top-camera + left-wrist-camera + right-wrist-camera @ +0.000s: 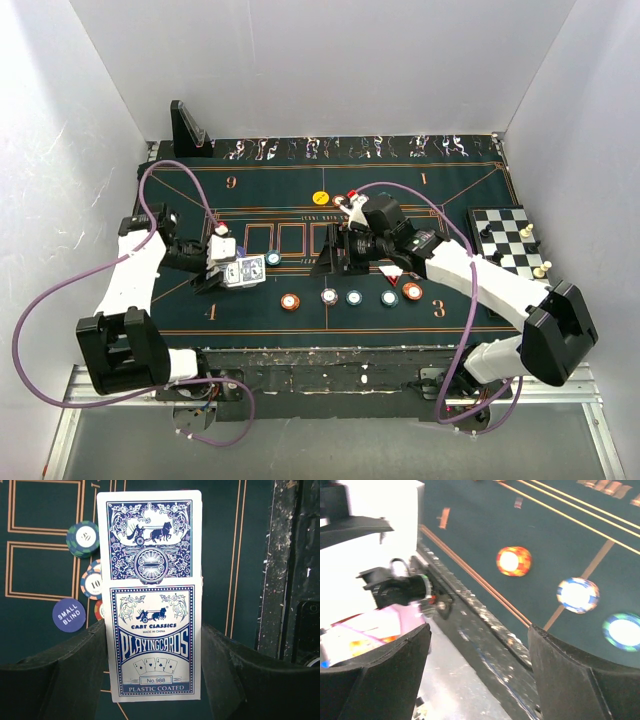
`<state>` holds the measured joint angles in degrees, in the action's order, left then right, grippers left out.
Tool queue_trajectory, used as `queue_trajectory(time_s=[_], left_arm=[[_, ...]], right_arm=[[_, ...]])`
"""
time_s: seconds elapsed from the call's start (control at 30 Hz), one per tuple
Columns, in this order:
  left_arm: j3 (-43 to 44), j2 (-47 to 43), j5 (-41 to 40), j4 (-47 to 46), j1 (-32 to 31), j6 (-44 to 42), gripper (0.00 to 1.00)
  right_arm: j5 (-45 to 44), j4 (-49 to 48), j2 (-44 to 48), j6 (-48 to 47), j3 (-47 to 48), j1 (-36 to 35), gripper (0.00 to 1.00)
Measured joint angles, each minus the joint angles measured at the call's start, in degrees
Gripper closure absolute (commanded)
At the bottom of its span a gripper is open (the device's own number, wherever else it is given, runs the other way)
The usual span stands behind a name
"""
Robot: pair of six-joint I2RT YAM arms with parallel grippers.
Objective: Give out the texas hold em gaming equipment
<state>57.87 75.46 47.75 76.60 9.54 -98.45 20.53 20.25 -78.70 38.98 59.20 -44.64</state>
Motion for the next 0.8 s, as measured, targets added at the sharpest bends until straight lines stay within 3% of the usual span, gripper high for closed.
queue_trajectory(time_s=[0.4,0.8], left_arm=[[11.3,1.7,1.3,0.5,-7.6,9.3,1.0],[16.6,3.1,1.6,0.6,-15.0,19.3,1.0]], right_arm=[[16.3,-38.8,-4.1,17.9,-5.9,0.0,0.11],[17.5,-49.7,-12.2,23.9,-5.7,-0.1,0.09]])
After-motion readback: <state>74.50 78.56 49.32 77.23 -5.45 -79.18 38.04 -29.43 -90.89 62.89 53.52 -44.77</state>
